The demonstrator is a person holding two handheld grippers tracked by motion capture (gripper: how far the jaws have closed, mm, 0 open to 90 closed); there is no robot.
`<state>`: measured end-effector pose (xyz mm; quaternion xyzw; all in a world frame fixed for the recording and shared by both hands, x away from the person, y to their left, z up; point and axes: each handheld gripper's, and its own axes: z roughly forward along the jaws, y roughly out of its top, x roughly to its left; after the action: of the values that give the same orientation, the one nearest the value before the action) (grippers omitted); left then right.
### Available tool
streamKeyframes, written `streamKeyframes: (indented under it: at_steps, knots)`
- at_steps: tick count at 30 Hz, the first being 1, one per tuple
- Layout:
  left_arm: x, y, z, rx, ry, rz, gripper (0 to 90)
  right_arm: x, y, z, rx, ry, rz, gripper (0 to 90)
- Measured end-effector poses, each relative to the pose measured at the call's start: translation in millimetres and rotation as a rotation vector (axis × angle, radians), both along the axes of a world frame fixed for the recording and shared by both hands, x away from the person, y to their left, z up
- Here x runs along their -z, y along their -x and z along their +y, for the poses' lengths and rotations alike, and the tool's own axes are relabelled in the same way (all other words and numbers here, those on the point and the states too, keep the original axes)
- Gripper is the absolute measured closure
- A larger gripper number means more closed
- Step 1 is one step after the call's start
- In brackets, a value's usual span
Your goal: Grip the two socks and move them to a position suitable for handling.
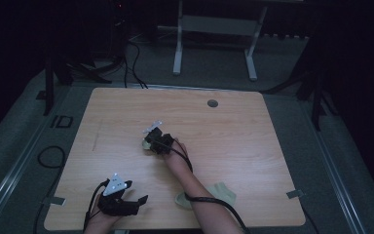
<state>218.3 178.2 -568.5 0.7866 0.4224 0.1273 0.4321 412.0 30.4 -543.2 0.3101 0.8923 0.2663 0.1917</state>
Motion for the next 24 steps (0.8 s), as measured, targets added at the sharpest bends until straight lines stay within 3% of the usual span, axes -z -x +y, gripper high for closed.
streamKeyframes:
  at_steps: [5, 8, 10, 11, 13, 14, 15, 18, 20, 24]
  knots:
    - [-0.3, -0.2, -0.2, 0.004, 0.005, 0.004, 16.9, -17.5, 2.5, -20.0, 0.005, -0.044, -0.001, 78.3]
    - [-0.7, -0.1, -2.8, 0.007, 0.009, 0.008, 16.9, -32.9, 7.1, -41.1, 0.013, -0.079, -0.003, 78.3]
    - [-0.8, -0.1, -3.8, 0.008, 0.008, 0.011, 16.9, -36.1, 8.6, -47.0, 0.013, -0.080, -0.004, 78.3]
    - [-0.7, 0.1, -4.8, 0.007, 0.007, 0.010, 16.9, -43.1, 13.4, -61.4, 0.018, -0.080, -0.022, 78.3]
    - [-0.7, -0.1, -6.2, 0.012, 0.004, 0.013, 16.8, -45.9, 15.8, -68.2, 0.021, -0.077, -0.025, 78.2]
    - [-0.5, 0.1, -7.4, 0.012, 0.005, 0.014, 16.9, -50.9, 21.0, -83.0, 0.032, -0.082, -0.036, 78.2]
    - [-0.4, 0.1, -8.0, 0.012, 0.005, 0.015, 16.9, -50.9, 21.0, -83.0, 0.032, -0.082, -0.036, 78.2]
    - [0.3, -0.4, -10.8, 0.019, 0.002, 0.023, 16.9, -56.1, 33.2, -113.3, 0.058, -0.091, -0.053, 78.2]
    - [0.7, -0.3, -12.0, 0.017, 0.001, 0.023, 16.9, -55.8, 35.4, -118.4, 0.066, -0.089, -0.051, 78.2]
    - [0.2, 0.6, -15.8, 0.024, -0.002, 0.021, 16.9, -50.9, 50.4, -152.7, 0.106, -0.078, -0.071, 78.0]
